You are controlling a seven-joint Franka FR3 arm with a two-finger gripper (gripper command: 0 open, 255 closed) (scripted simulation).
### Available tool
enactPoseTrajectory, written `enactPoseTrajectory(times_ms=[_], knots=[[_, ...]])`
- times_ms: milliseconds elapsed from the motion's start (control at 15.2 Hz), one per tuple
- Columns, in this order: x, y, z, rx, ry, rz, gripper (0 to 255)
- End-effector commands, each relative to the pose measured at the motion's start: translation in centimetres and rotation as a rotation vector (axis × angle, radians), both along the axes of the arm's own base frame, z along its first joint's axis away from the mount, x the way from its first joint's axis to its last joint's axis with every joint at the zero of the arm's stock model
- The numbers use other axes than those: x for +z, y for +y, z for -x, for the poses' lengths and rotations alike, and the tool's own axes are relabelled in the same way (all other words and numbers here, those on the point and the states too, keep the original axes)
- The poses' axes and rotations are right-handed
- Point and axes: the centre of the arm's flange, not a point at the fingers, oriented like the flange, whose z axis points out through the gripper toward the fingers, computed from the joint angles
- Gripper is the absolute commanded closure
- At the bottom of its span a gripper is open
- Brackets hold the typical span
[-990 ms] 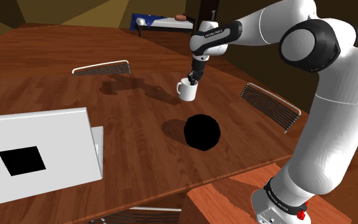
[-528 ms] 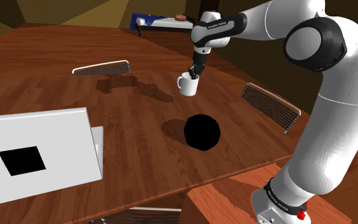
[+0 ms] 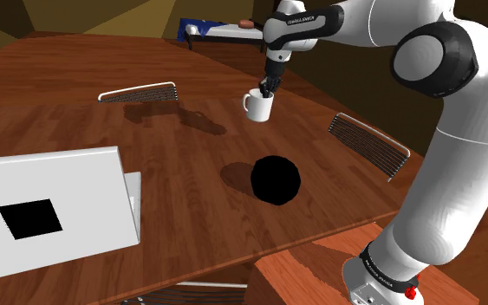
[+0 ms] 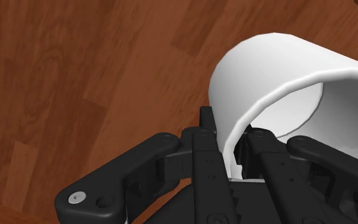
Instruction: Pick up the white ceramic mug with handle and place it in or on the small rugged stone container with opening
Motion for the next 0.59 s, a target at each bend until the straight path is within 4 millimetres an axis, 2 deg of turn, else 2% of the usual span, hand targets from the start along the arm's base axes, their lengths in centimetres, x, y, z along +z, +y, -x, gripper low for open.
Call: enactPoseTrajectory(times_ms=[0,330,528], knots=[[1.2,0.0,0.0,0.0,0.0,0.0,255],[3.5,0.0,0.0,0.0,0.0,0.0,255],[3.8,1.9,3.4,0.0,0.0,0.0,255]])
